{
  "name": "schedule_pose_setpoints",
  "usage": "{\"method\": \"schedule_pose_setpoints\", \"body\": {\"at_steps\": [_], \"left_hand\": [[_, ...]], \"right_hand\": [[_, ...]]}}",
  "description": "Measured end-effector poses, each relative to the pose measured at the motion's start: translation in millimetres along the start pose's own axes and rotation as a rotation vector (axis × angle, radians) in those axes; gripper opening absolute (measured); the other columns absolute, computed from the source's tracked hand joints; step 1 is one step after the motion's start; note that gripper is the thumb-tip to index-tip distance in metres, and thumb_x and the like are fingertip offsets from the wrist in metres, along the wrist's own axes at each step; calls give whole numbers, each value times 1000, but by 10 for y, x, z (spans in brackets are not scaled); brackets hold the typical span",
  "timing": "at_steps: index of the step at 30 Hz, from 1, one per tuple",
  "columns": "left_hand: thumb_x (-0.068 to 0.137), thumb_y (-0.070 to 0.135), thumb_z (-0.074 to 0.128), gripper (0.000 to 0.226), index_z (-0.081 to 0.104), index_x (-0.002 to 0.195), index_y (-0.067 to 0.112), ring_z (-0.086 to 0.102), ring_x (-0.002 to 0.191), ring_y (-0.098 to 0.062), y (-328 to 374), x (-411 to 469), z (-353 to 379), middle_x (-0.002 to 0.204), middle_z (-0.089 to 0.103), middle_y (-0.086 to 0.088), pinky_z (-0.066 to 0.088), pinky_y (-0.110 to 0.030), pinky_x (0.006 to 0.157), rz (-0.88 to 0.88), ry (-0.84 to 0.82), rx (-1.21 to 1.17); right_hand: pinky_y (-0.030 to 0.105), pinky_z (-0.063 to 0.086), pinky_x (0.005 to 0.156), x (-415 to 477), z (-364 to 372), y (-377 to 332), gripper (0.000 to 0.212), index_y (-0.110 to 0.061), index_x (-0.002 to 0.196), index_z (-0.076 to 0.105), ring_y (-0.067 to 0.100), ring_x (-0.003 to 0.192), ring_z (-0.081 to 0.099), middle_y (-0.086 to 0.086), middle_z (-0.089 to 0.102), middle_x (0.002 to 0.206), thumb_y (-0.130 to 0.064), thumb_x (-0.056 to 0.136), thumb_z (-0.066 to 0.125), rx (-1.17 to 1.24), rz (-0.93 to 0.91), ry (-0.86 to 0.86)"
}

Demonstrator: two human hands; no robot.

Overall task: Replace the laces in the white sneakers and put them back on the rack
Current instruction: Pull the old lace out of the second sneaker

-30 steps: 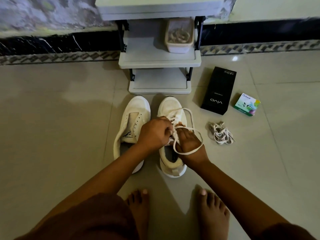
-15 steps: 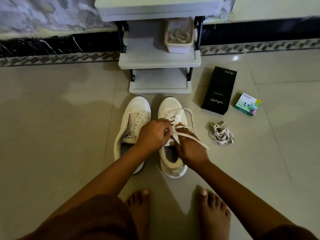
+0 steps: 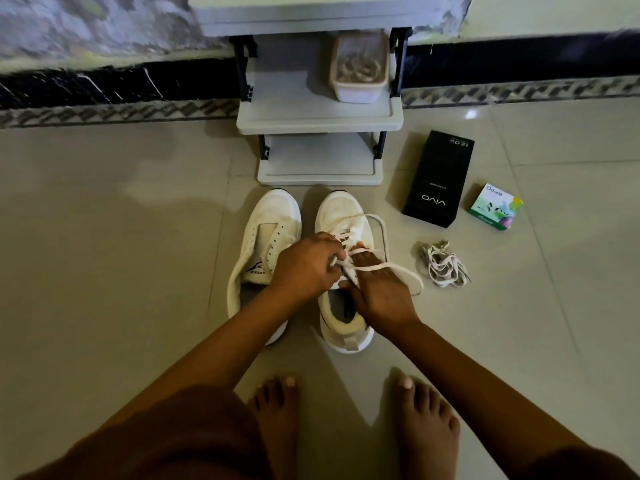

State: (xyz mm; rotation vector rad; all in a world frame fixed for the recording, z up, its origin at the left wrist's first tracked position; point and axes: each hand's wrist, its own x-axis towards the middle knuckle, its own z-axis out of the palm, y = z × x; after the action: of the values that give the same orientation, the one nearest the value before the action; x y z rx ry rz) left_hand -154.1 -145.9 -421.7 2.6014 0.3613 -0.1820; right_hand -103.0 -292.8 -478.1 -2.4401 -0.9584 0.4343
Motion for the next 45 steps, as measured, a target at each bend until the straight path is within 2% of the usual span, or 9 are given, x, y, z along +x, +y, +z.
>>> {"method": "schedule_pose_setpoints", "body": {"at_steps": [6, 10, 17, 20, 25, 30, 35, 41, 45], "left_hand": [[80, 28, 51, 27, 71, 85, 10, 60, 91, -24, -6, 10, 54, 96, 69, -7, 48, -37, 83, 73, 128, 0], [80, 11, 69, 4, 72, 81, 8, 62, 89, -21, -15, 17, 42, 91, 70, -5, 47, -32, 86, 54, 64, -259], [87, 13, 63, 7, 68, 88, 17, 63, 95, -14, 277, -123, -180, 94, 68, -1, 50, -27, 92, -135, -125, -914], [88, 10, 61, 12, 67, 88, 20, 62, 94, -11, 423, -51, -439, 94, 68, 2, 51, -18, 82, -68, -10, -994], [83, 12, 68, 61, 44, 138, 24, 49, 114, -2, 34, 37, -572, 128, 51, 10, 42, -20, 92, -172, -15, -654], [78, 23, 75, 72, 40, 141, 25, 38, 134, -19, -138, -77, -173, 146, 41, -2, 32, -29, 103, -243, -233, -448], [79, 32, 73, 72, 40, 141, 18, 39, 133, -16, -162, -31, -129, 147, 42, -1, 25, -14, 95, -132, -253, -306], [81, 36, 71, 62, 49, 133, 12, 52, 120, -24, -181, 32, -114, 132, 56, -9, 40, -29, 97, -45, -321, -197], [79, 43, 71, 61, 52, 130, 14, 58, 109, -21, -221, 71, -65, 122, 62, -7, 47, -34, 92, -67, -355, -172]], "right_hand": [[39, 43, 100, -35, -18, -40, 60, -8, 136, 49, 31, 122, 53, 14, 52, 137, -46, 90, 44, -129, 2, -6], [44, 51, 88, -41, -48, -81, 61, -2, 122, 59, 34, 106, 63, 19, 63, 120, -47, 87, 38, -141, -5, -15], [43, 45, 97, -36, -67, -103, 69, -3, 127, 55, 35, 114, 58, 19, 60, 125, -54, 87, 31, -112, 31, -22], [37, 36, 106, -40, -96, -114, 71, -7, 138, 44, 31, 129, 46, 15, 47, 141, -56, 89, 27, -134, 17, -34], [29, 25, 111, -19, -172, -76, 65, -16, 147, 28, 23, 138, 31, 5, 30, 152, -54, 94, 37, -98, 0, -104], [33, 48, 80, 48, -282, -113, 52, -16, 124, 55, 26, 100, 59, 7, 62, 118, -52, 88, 47, -90, 32, 48], [27, 38, 58, 183, -454, -279, 38, -16, 124, 38, 24, 71, 58, 6, 64, 94, -33, 92, 49, -184, 16, 15], [29, 36, 66, 283, -522, -406, 48, -19, 127, 45, 25, 97, 58, 8, 54, 117, -48, 89, 52, -546, -126, -106], [36, 40, 89, 334, -524, -427, 52, -19, 131, 47, 27, 117, 45, 10, 42, 132, -47, 88, 56, -660, -212, -144]]}}
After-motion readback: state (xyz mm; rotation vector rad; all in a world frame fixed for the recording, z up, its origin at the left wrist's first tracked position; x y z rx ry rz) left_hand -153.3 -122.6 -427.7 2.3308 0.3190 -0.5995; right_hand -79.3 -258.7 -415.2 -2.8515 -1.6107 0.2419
